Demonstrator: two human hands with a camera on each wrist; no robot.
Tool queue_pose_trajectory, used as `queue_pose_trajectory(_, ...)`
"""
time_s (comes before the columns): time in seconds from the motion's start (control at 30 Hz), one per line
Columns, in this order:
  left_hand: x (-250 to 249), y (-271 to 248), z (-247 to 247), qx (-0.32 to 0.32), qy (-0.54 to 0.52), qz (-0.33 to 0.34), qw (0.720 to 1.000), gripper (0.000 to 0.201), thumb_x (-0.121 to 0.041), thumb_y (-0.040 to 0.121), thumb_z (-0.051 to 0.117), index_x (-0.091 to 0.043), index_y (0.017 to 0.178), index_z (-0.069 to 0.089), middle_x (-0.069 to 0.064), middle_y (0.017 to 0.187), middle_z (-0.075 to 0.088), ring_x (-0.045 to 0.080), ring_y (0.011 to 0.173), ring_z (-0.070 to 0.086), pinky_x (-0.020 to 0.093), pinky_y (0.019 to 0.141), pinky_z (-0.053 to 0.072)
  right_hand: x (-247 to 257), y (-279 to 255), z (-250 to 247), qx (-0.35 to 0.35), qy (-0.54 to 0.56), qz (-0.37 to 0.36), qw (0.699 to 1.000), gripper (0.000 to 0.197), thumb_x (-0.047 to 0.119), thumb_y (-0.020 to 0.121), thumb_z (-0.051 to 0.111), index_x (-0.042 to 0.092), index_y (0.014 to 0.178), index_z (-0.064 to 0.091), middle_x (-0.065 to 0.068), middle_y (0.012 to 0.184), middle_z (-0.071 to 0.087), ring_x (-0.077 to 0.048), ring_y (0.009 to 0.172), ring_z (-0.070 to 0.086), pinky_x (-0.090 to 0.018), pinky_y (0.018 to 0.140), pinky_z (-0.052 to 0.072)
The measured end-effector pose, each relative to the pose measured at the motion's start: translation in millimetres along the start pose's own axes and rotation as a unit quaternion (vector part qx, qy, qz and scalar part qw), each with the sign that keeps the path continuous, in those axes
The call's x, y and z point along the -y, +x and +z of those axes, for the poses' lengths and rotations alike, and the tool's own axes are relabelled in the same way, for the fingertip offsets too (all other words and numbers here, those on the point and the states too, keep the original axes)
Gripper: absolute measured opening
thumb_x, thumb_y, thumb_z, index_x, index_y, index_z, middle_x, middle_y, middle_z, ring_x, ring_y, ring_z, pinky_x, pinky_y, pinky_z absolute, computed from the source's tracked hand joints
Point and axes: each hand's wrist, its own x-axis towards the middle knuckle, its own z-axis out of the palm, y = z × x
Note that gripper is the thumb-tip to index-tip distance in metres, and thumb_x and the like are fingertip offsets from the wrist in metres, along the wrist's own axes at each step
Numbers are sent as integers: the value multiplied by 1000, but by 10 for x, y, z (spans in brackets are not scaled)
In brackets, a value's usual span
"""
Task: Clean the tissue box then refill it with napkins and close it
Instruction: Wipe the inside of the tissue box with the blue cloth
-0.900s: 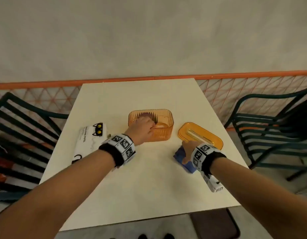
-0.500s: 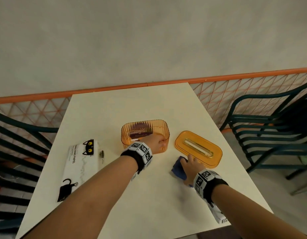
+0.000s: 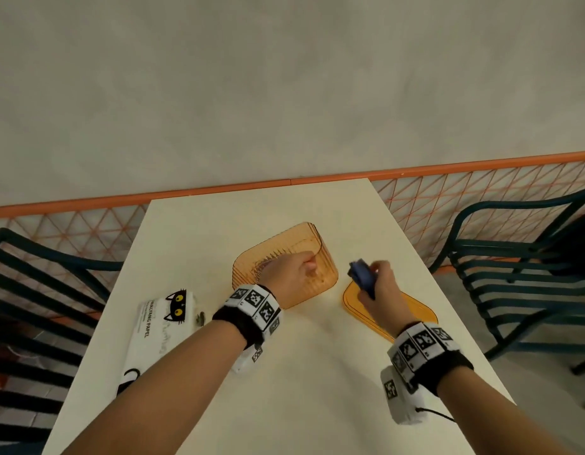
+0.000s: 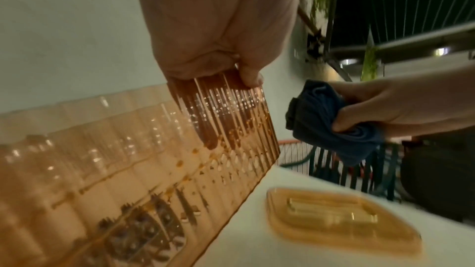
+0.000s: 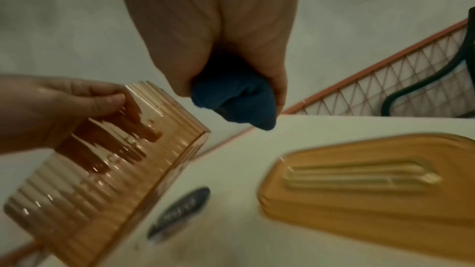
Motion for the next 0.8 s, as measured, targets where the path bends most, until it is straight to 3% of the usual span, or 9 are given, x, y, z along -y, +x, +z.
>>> queue_pose_trajectory(0.07, -116, -13, -168, -22, -68, 9, 997, 25, -23, 99, 40, -15, 111, 60, -5, 96, 68, 23, 85, 66, 36, 77, 55, 280, 73, -91, -63, 38, -51, 996, 45, 1, 85, 58, 5, 124, 36, -15, 121, 45, -26, 103, 52, -35, 88, 48)
queue_pose_trajectory(0.2, -389, -69, -477, -79, -201, 38, 976, 26, -20, 100, 38, -14, 117, 57, -2, 98, 64, 10, 82, 63, 9, 63, 49, 854, 211, -146, -183, -5, -168, 969, 49, 13, 86, 59, 4, 131, 41, -19, 127, 42, -28, 112, 43, -31, 93, 37)
queue_pose_trajectory(0.3, -530, -144, -574, -147, -309, 48, 939, 26, -17, 100, 37, -16, 117, 57, -2, 98, 64, 7, 86, 63, 14, 71, 49, 1097, 222, -20, -253, -113, -193, 941, 50, 31, 88, 50, 14, 133, 38, -20, 131, 44, -33, 113, 44, -41, 88, 44)
queue_pose_trajectory(0.37, -547, -190, -580, -173, -386, 37, 905, 24, -15, 101, 36, -20, 111, 57, -7, 93, 64, -3, 80, 62, 8, 66, 48, 1152, 125, 135, -265, -138, -198, 933, 52, 35, 87, 44, 13, 133, 35, -21, 131, 44, -31, 114, 38, -42, 89, 47)
queue_pose_trajectory(0.43, -500, -232, -576, -185, -454, 5, 871, 21, -15, 101, 36, -18, 104, 57, -4, 92, 62, 6, 85, 62, 13, 69, 50, 1108, -37, 338, -250, -166, -220, 928, 55, 33, 86, 49, 11, 134, 35, -18, 133, 36, -29, 116, 34, -42, 92, 47)
queue_pose_trajectory(0.5, -425, -284, -564, -204, -481, -21, 852, 23, -18, 101, 36, -17, 90, 57, 2, 89, 61, 17, 88, 58, 24, 77, 49, 1007, -220, 500, -211, -192, -264, 921, 65, 29, 80, 66, 11, 134, 35, -15, 133, 32, -29, 117, 36, -40, 93, 48)
queue_pose_trajectory(0.6, -334, -389, -523, -224, -480, -29, 848, 27, -19, 101, 36, -21, 83, 56, 3, 87, 61, 19, 89, 58, 30, 81, 48, 962, -258, 480, -194, -202, -300, 912, 72, 23, 72, 76, 14, 131, 37, -13, 130, 34, -28, 114, 38, -38, 91, 50)
queue_pose_trajectory(0.73, -354, -530, -574, -221, -474, -15, 852, 25, -18, 101, 34, -24, 103, 59, -5, 97, 67, 9, 89, 64, 15, 71, 51, 1308, -5, 207, -257, -157, -283, 911, 45, 25, 87, 50, 15, 131, 40, -11, 130, 38, -25, 112, 36, -39, 89, 48)
queue_pose_trajectory(0.8, -378, -581, -595, -221, -457, 3, 862, 28, -19, 102, 34, -17, 116, 57, -1, 106, 67, 13, 98, 64, 22, 80, 50, 1476, 90, 73, -267, -146, -260, 916, 44, 30, 90, 39, 13, 131, 45, -16, 128, 45, -25, 110, 34, -40, 87, 47)
